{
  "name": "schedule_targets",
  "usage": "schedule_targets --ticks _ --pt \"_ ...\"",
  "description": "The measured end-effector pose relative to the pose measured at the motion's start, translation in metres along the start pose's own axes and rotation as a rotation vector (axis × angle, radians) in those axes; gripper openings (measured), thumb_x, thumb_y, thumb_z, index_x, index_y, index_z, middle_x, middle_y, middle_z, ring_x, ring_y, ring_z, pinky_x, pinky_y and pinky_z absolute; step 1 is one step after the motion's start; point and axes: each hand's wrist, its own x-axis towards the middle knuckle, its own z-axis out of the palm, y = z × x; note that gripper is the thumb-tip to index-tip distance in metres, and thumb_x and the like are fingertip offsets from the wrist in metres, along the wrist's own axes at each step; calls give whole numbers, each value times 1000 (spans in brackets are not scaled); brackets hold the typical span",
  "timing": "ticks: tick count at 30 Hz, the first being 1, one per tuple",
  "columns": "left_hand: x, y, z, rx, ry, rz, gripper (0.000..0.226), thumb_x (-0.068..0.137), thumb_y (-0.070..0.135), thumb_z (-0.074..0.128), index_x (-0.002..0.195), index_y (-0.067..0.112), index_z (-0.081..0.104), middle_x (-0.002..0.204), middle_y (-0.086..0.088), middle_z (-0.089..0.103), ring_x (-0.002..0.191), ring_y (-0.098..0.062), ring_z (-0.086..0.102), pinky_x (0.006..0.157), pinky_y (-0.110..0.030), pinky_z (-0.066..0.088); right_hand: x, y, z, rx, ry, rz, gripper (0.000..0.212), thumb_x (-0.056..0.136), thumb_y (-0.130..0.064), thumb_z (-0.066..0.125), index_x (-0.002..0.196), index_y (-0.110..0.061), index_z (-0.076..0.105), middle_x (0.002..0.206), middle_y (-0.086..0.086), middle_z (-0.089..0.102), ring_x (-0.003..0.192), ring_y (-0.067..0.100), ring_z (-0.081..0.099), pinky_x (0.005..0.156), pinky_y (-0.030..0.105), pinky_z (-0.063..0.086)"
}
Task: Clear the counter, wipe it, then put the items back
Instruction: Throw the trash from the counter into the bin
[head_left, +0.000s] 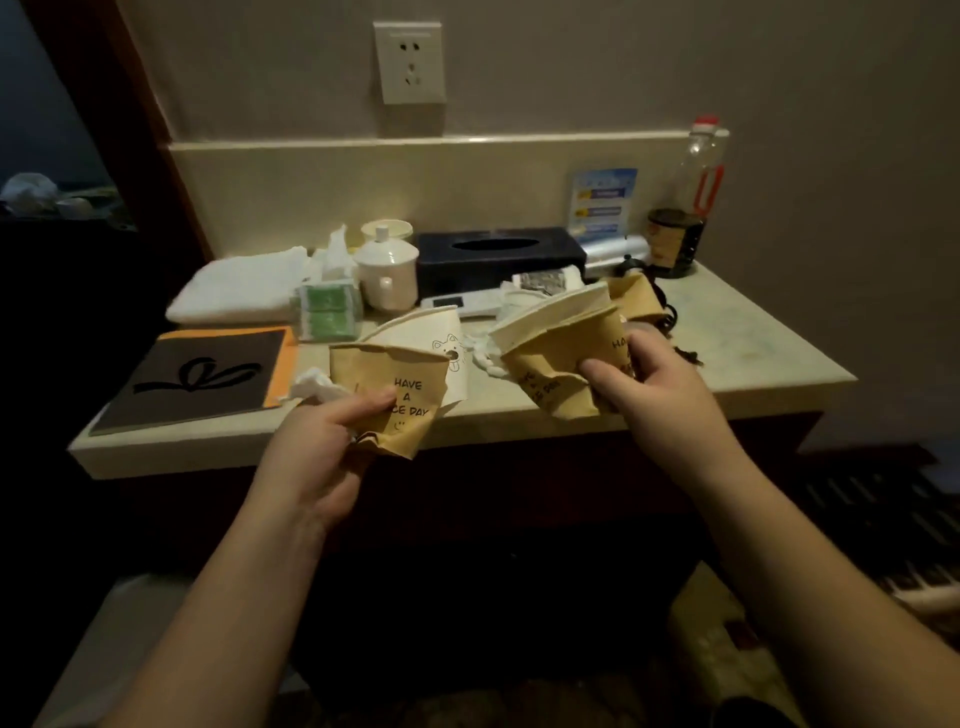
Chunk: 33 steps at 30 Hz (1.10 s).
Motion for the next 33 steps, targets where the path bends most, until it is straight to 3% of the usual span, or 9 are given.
schedule_targets --ticks 5,11,14,19,27,30,33 --pt "-15 -60 43 57 -79 -82 36 65 5 68 101 -1 66 94 -14 74 85 -24 72 78 -34 60 -56 64 -32 38 140 144 14 90 -30 63 104 -32 63 110 -18 57 98 -3 56 86 24 44" --pt "-36 -148 106 166 -196 -266 32 71 6 66 102 0 66 89 -13 75 78 -22 73 66 -31 61 -138 137 -101 65 237 344 14 92 -30 60 102 -41 58 111 -20 57 94 -8 56 80 18 44" --pt "-51 -202 137 226 -202 -366 22 82 2 62 103 1 66 90 -12 75 80 -22 72 65 -31 59 -181 175 -143 43 291 435 16 92 -27 60 97 -42 57 111 -21 55 91 -13 55 72 6 42" --pt "-79 -300 191 354 -175 -463 19 85 -1 60 102 1 67 93 -13 75 83 -24 72 75 -36 54 -260 246 -216 -40 329 579 15 92 -19 61 106 -22 62 113 -11 54 88 -16 53 67 -1 38" --pt "-101 -447 246 503 -134 -621 12 86 -2 60 95 2 68 84 -11 76 68 -19 73 53 -26 57 -341 350 -299 -55 352 781 16 91 -19 62 107 -19 62 111 -8 51 93 -1 54 72 5 41" --pt "-103 -499 256 544 -105 -693 20 86 0 61 104 1 68 90 -12 76 76 -22 73 71 -36 59 -355 387 -312 -56 338 840 17 91 -20 63 107 -16 63 109 -7 50 95 6 56 80 18 44" --pt "-95 -548 258 605 -85 -752 29 85 3 63 113 -2 66 104 -18 73 95 -33 69 93 -47 53 -365 428 -314 -86 322 880 4 90 -18 63 94 -19 61 99 -10 48 88 8 53 72 6 38"
